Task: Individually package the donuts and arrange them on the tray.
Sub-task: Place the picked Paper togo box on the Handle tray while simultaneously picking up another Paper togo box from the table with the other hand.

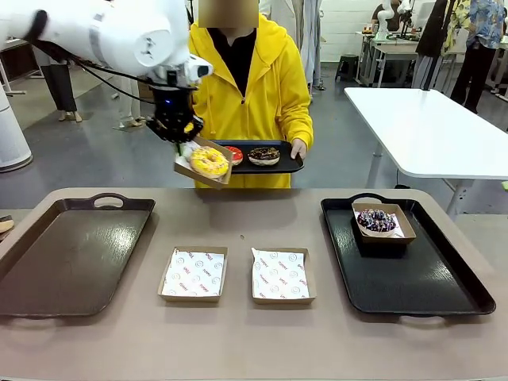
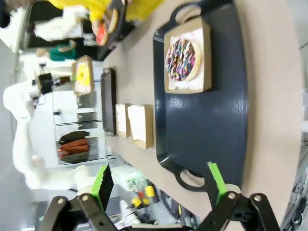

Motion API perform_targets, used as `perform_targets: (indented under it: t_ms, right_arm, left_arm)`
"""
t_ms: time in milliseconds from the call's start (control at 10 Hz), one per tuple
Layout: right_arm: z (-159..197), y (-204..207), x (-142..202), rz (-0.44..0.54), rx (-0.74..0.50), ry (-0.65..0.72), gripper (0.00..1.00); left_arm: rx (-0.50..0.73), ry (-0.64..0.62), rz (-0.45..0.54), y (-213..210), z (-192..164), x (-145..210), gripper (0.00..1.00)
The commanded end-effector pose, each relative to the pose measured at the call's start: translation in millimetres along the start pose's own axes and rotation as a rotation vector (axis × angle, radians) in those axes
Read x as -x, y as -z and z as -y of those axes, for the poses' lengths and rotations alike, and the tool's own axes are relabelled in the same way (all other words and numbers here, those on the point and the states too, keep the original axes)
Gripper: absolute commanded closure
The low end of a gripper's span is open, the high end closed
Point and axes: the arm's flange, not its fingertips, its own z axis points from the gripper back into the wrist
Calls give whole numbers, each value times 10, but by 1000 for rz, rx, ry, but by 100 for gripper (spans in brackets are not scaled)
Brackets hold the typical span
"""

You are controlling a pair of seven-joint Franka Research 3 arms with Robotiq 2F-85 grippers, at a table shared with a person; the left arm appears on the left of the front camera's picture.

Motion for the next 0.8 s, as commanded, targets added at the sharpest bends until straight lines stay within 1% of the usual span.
perform_targets:
  t_ms: [0,100,200,300,500,600,700]
  right_arm:
    - [-502,349,111,-34,152,-24,0]
    - [-716,550,108,-57,213,-38,0]
    - [-930,795,65,-72,269,-50,0]
    - [-1077,1123,88,-89,347,-70,0]
    - [-1266,1676,31,-113,443,-82,0]
    - [-1271,1928,54,-129,481,-86,0]
    - [-1283,2152,25,-131,515,-86,0]
  left_arm:
    - [1,20,-7,-230,-514,340,99]
    - [4,-5,-16,-235,-707,416,99]
    - [10,-18,-32,-230,-889,421,99]
    - [18,-32,-39,-168,-1035,569,99]
    - [8,-39,-45,-72,-1347,696,99]
    - [10,-76,-46,-4,-1462,815,99]
    - [22,-95,-51,55,-1618,849,99]
